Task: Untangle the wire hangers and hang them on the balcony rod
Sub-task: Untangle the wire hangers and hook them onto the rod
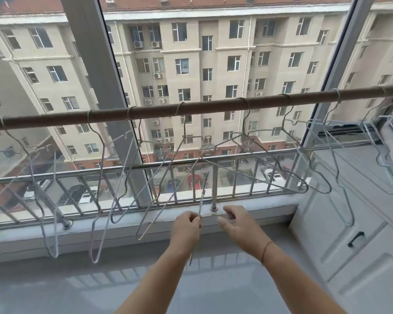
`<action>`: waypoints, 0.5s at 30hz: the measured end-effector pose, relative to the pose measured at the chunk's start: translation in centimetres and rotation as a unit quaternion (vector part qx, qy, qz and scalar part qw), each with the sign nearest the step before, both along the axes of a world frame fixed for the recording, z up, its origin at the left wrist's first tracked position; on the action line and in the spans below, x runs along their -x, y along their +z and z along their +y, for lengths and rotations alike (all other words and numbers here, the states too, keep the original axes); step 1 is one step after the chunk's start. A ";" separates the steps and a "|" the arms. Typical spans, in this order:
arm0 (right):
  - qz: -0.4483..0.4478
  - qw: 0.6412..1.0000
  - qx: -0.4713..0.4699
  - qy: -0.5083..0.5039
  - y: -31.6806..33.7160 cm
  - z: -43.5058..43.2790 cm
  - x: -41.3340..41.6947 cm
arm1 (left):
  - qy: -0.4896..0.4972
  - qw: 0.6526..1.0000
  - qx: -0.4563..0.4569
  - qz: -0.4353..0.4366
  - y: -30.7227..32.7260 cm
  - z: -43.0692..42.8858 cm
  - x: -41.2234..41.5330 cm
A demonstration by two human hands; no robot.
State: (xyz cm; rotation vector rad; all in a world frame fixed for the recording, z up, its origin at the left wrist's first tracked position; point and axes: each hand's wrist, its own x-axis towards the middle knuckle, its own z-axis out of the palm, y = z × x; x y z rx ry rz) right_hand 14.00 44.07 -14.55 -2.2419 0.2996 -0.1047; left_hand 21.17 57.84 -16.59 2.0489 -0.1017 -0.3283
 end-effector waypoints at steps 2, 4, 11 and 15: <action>0.003 1.000 0.005 0.001 -0.5 -0.5 0.5 | -0.014 1.000 -0.002 0.005 -1.4 1.2 0.6; -0.003 1.000 0.020 0.007 -1.2 -1.0 0.8 | -0.044 0.999 -0.028 -0.006 -1.9 2.3 1.3; 0.018 0.993 0.114 0.005 -3.3 -2.4 2.1 | -0.086 0.994 -0.044 -0.045 -2.1 3.9 1.3; 0.079 0.994 0.078 -0.013 -2.9 -2.7 4.0 | -0.074 0.994 -0.021 -0.082 -1.6 3.0 1.4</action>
